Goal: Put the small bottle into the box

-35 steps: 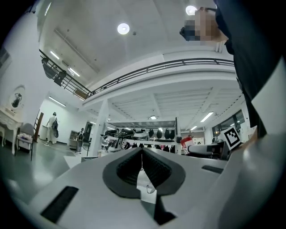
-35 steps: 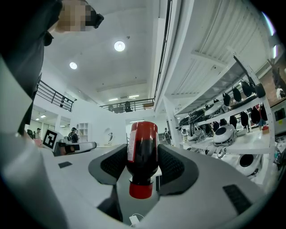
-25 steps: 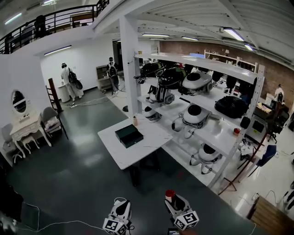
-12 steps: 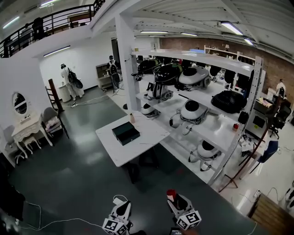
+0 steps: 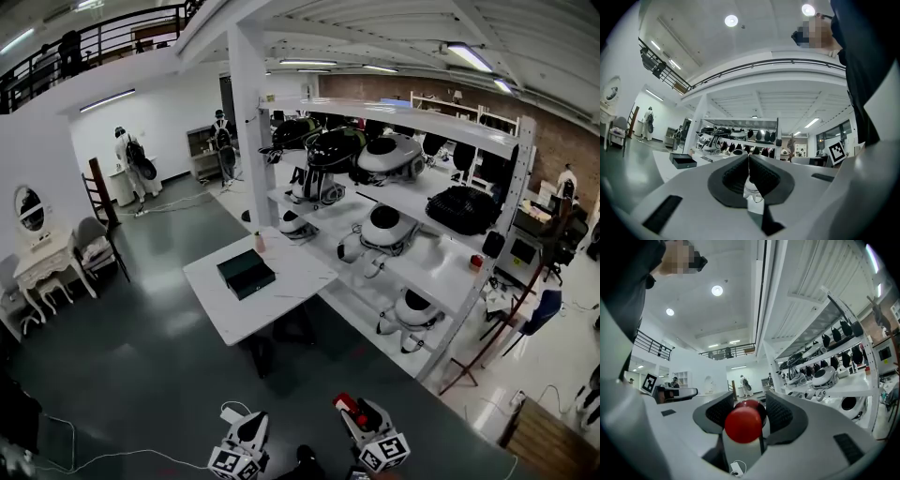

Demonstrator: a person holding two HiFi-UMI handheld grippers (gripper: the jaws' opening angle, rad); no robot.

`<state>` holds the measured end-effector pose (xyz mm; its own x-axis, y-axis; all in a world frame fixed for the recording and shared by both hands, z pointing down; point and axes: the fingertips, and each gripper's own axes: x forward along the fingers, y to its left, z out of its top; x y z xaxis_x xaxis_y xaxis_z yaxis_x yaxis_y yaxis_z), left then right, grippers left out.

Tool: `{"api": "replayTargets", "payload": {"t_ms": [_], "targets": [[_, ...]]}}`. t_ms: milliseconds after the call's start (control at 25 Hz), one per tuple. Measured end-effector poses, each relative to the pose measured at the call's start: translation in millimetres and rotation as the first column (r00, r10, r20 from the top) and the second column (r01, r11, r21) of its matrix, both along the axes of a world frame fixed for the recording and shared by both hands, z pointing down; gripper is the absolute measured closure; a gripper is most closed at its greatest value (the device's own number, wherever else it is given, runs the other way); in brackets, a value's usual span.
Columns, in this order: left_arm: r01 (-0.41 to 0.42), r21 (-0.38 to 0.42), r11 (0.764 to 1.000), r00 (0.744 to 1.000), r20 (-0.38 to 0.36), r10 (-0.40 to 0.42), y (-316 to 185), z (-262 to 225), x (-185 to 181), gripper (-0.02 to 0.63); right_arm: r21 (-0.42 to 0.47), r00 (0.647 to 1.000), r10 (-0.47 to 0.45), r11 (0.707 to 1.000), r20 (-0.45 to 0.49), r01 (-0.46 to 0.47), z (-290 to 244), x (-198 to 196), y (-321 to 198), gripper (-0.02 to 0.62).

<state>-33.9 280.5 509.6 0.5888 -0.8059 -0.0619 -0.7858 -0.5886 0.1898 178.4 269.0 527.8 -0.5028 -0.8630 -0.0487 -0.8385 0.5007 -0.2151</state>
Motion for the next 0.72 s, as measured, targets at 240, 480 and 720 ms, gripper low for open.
{"api": "replayTargets", "payload": {"t_ms": [240, 480, 720], "targets": [[0.007, -0.008, 1.0, 0.999, -0.031, -0.007, -46, 6, -5, 0.589, -0.003, 1.0, -0.005, 1.0, -0.001, 0.005, -13, -2, -40, 0.384], [0.02, 0.058, 0.998, 0.999, -0.035, -0.018, -126, -9, -6, 0.589, 0.073, 0.998, -0.06, 0.996, 0.024, 0.058, -26, -10, -126, 0.396], [0.013, 0.044, 0.999, 0.999, -0.045, -0.011, -176, -5, -6, 0.589, 0.074, 0.997, -0.073, 0.995, 0.029, 0.071, -36, -13, -175, 0.396]]}}
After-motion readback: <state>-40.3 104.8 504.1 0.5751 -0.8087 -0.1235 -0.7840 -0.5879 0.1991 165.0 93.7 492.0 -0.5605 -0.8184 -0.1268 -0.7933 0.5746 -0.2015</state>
